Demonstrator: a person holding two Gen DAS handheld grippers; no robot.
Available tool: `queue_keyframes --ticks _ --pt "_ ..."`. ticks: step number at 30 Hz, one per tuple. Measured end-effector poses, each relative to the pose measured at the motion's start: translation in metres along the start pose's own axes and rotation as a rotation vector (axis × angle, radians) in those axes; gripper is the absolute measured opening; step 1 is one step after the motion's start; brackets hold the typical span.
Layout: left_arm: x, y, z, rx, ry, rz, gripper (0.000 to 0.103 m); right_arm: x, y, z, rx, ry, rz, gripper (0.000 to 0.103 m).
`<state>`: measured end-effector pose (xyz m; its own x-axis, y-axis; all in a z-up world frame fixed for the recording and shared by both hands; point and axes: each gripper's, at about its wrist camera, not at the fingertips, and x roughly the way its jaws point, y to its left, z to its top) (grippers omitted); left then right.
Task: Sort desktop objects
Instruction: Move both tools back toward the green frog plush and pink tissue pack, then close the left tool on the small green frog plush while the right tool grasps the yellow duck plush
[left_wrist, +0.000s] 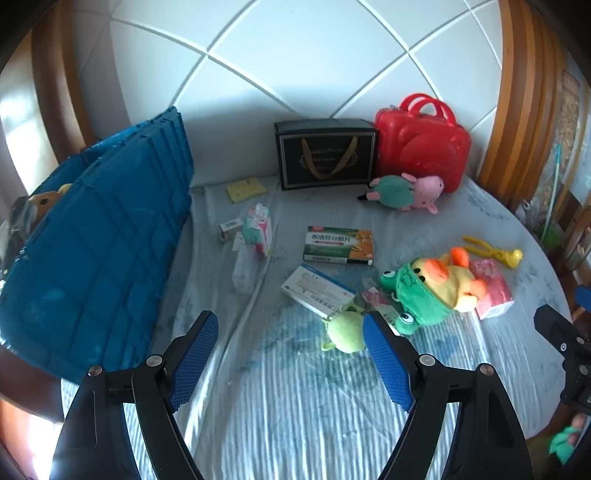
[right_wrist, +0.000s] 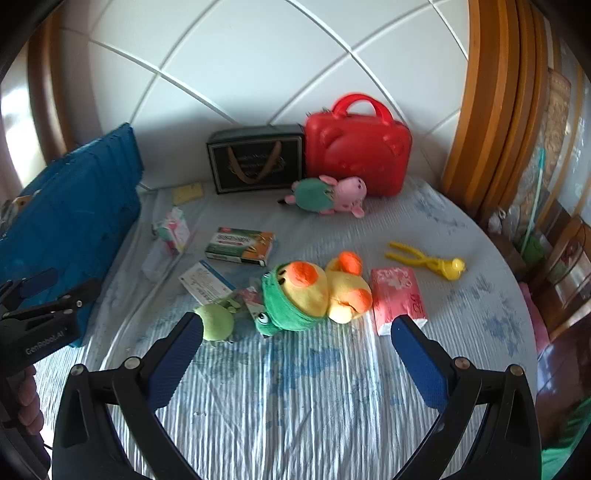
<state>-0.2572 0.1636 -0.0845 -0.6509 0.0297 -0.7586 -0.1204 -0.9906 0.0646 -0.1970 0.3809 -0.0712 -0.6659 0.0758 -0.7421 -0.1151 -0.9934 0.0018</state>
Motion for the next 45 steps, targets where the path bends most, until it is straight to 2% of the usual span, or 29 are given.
queue_keyframes --ticks 4,8,19,25,30,36,43,45 --pt "0.034 -0.005 0.006 0.003 0.041 -0.003 0.081 0.031 -0.013 -0.003 0.029 0.049 -0.028 0.103" --pt "0.070 -0.018 0.002 0.022 0.125 0.001 0.081 0.063 -0.024 -0.004 0.050 0.104 -0.022 0.103" --pt "0.158 -0.060 -0.033 -0.049 0.294 0.044 0.081 0.157 -0.040 -0.006 -0.050 0.230 0.079 0.103" --pt "0.186 -0.075 -0.046 -0.057 0.326 0.069 0.081 0.193 -0.039 -0.012 -0.069 0.269 0.110 0.103" --pt "0.195 -0.075 -0.049 -0.078 0.333 0.077 0.081 0.205 -0.026 -0.002 -0.098 0.248 0.129 0.103" --pt "0.207 -0.081 -0.047 -0.080 0.331 0.046 0.081 0.216 -0.017 0.011 -0.120 0.238 0.122 0.103" --pt "0.225 -0.093 -0.048 -0.048 0.353 0.025 0.081 0.242 -0.008 0.009 -0.157 0.261 0.086 0.103" --pt "0.231 -0.094 -0.049 -0.039 0.359 0.043 0.081 0.246 -0.006 0.012 -0.168 0.251 0.072 0.103"
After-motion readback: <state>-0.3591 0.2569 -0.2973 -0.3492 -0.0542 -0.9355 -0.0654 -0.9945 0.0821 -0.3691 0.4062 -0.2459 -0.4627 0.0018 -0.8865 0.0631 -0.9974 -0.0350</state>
